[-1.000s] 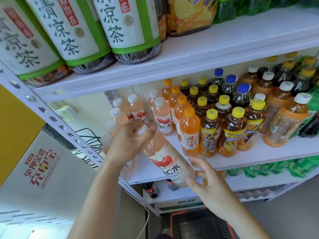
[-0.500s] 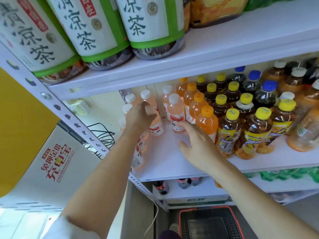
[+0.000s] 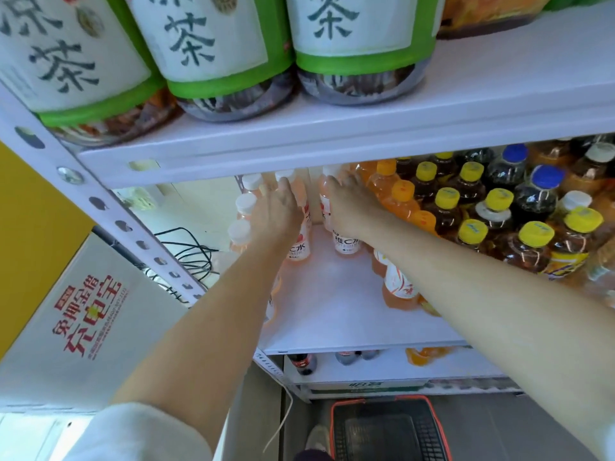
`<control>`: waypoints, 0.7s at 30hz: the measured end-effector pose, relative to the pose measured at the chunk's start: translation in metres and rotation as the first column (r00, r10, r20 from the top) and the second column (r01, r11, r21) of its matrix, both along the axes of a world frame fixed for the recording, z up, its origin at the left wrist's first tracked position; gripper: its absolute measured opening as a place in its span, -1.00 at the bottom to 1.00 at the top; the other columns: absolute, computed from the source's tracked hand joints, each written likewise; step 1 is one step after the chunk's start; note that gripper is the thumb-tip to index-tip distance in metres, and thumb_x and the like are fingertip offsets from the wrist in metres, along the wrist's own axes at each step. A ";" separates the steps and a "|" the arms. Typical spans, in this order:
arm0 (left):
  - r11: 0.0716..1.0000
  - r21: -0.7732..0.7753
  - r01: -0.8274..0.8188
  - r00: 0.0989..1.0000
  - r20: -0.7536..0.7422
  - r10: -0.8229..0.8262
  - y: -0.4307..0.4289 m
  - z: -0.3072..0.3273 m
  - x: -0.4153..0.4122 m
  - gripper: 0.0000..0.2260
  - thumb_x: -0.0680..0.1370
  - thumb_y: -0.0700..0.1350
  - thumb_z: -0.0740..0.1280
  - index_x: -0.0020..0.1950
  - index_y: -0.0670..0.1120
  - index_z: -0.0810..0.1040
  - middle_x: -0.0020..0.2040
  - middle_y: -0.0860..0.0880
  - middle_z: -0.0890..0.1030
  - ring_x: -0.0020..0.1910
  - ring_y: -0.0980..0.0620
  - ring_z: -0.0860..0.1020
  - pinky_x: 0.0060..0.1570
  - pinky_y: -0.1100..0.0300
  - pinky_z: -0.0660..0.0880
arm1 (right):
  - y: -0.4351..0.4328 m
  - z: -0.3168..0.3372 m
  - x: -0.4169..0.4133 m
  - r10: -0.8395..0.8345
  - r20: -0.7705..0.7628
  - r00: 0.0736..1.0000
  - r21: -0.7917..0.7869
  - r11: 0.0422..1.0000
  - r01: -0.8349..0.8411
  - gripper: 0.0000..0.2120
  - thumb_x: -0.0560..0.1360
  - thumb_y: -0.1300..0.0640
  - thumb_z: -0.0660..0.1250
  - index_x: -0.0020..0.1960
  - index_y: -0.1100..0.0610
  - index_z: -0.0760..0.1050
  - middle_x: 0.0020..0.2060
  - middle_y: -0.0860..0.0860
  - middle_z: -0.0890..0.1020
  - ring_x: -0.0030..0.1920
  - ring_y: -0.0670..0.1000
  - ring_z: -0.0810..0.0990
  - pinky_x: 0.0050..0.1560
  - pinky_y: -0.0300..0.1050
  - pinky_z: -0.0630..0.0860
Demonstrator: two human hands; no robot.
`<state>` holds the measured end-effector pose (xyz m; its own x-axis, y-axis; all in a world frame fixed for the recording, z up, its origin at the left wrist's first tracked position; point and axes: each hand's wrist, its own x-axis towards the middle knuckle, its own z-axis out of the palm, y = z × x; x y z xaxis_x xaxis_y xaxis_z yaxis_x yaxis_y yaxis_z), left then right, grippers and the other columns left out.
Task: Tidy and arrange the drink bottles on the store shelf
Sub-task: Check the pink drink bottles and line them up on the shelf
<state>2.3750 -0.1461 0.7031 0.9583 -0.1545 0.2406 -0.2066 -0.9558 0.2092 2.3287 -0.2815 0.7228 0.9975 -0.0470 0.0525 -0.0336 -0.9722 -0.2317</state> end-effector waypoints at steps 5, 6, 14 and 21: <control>0.962 0.254 0.101 0.986 0.104 -0.131 0.006 -0.008 -0.004 -0.62 0.51 -0.13 0.39 0.29 -0.06 0.40 0.26 -0.15 0.36 0.22 -0.17 0.38 -0.07 0.08 0.37 | 0.004 -0.003 0.001 -0.020 0.019 1.000 -0.175 0.984 0.023 -0.58 0.52 0.32 0.25 0.37 0.20 0.37 0.34 0.24 0.32 0.32 0.27 0.31 0.23 0.07 0.45; 0.958 0.268 0.098 0.987 0.096 -0.128 0.008 -0.009 -0.004 -0.60 0.50 -0.13 0.40 0.30 -0.07 0.40 0.27 -0.15 0.36 0.22 -0.16 0.38 -0.04 0.08 0.38 | 0.007 -0.004 -0.003 -0.018 0.027 0.999 -0.176 0.984 0.022 -0.61 0.52 0.30 0.27 0.34 0.18 0.39 0.30 0.25 0.35 0.29 0.27 0.34 0.20 0.06 0.44; 0.863 -0.433 0.259 0.952 -0.038 -0.304 0.018 0.012 -0.061 -0.75 0.54 -0.07 0.33 0.22 0.02 0.57 0.12 0.10 0.61 0.15 0.00 0.56 0.06 0.12 0.53 | -0.005 0.016 -0.063 -0.063 0.070 0.996 0.204 0.978 0.048 -0.65 0.46 0.21 0.39 0.25 0.06 0.54 0.14 0.14 0.55 0.16 0.17 0.51 -0.03 -0.11 0.42; 0.539 -0.807 0.240 0.753 -0.195 -0.628 0.036 0.001 -0.165 -0.36 0.35 0.14 0.55 0.35 0.24 0.34 0.13 0.18 0.62 0.07 0.10 0.62 0.11 0.09 0.58 | -0.017 0.044 -0.143 0.016 0.180 0.984 0.804 0.574 -0.156 -0.67 0.43 0.28 0.48 0.12 -0.02 0.61 0.09 -0.12 0.66 0.13 -0.13 0.59 0.12 -0.18 0.53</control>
